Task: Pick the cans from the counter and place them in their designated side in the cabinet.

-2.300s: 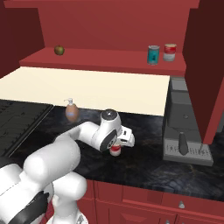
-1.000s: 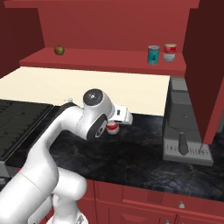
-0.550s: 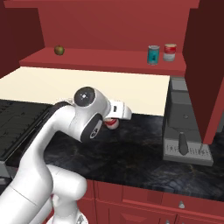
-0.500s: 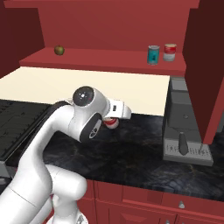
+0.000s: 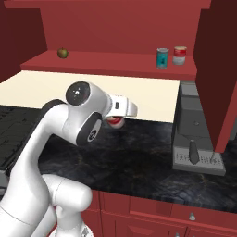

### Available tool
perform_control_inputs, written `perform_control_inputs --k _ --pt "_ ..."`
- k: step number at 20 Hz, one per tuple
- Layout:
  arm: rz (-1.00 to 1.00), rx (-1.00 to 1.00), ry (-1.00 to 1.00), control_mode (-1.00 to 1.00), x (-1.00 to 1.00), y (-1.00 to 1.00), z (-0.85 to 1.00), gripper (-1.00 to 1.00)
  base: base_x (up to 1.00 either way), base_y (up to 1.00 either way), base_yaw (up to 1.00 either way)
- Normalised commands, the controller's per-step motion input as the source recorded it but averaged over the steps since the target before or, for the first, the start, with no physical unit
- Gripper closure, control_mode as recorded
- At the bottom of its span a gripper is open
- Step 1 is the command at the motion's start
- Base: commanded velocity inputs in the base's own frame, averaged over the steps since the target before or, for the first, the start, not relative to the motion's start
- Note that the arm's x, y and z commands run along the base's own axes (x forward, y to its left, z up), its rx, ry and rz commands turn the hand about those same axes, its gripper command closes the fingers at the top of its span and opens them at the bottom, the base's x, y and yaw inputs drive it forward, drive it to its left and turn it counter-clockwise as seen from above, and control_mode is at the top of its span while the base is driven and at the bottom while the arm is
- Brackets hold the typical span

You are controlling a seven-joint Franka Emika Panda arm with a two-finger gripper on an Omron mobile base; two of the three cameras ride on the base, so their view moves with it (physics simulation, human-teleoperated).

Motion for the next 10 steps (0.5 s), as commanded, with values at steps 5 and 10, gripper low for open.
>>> perform_control_inputs --k 5,10 --pt "0.01 -0.02 -0.06 -1.00 -0.02 0.00 0.52 1.00 0.00 0.00 0.00" --pt "0.02 -0.02 -0.09 -1.00 -0.01 0.00 0.56 1.00 0.00 0.00 0.00"
